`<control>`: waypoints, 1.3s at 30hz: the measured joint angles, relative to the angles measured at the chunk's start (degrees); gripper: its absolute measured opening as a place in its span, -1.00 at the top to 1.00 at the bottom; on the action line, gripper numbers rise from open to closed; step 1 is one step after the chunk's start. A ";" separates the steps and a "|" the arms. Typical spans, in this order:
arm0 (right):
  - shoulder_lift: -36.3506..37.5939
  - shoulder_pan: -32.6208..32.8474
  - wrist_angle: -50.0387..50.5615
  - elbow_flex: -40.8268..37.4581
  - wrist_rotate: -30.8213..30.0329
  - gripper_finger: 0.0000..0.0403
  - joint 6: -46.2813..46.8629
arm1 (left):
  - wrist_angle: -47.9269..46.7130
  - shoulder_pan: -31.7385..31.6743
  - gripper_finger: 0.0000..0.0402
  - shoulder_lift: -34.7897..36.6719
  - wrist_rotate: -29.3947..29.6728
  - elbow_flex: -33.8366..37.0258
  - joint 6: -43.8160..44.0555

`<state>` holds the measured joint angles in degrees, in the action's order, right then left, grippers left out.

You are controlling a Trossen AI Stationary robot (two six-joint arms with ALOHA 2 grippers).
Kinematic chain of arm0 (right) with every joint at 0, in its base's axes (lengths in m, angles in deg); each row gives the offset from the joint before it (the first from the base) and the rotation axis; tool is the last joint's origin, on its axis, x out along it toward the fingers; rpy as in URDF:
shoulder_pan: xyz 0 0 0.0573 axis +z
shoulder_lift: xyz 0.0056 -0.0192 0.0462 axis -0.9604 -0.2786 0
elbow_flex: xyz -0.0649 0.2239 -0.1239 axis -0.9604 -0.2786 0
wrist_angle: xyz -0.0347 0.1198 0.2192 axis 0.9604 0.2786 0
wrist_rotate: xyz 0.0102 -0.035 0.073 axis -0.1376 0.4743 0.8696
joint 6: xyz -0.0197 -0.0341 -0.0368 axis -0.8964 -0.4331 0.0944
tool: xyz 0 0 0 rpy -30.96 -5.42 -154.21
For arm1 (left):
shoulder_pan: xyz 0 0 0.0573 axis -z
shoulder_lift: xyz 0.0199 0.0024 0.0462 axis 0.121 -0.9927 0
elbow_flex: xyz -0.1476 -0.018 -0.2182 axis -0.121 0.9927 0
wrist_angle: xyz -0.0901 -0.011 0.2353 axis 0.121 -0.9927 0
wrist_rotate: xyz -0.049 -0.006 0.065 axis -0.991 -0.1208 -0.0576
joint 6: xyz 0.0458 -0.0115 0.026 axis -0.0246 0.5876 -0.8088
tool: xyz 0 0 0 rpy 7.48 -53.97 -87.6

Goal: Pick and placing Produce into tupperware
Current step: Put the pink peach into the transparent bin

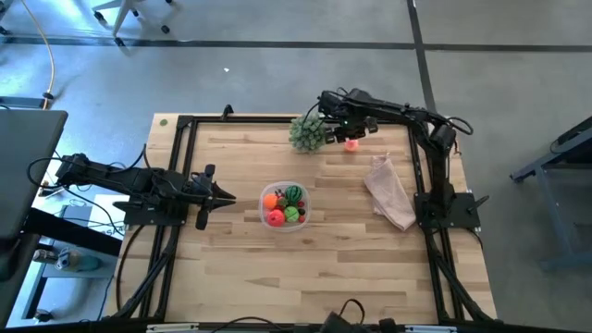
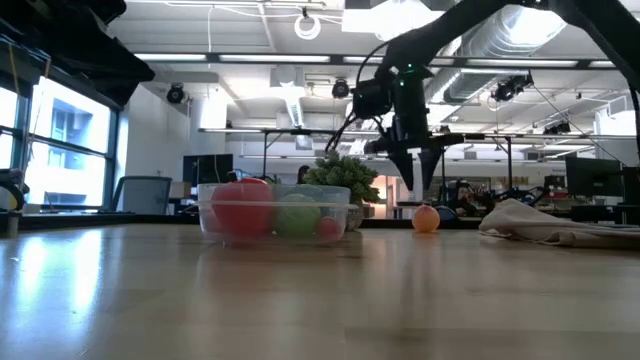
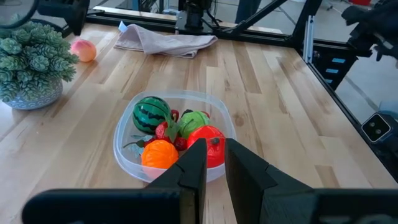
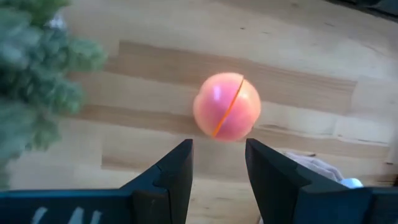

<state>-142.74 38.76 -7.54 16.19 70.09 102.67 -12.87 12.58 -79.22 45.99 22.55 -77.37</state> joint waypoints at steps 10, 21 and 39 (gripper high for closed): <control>6.26 0.86 -7.61 -10.07 0.16 0.29 3.62 | 0.00 0.00 0.77 -0.02 0.01 0.00 0.00; 11.04 -2.62 -16.92 -19.68 3.55 0.09 3.47 | 0.00 0.02 0.77 -0.02 0.01 -0.02 0.01; 11.06 -3.96 -21.32 -20.76 4.38 -0.51 0.87 | 0.00 0.00 0.77 0.00 0.00 0.00 0.01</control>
<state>-131.68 34.80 -28.86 -4.58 74.47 103.54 -12.87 12.58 -79.22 45.99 22.56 -77.36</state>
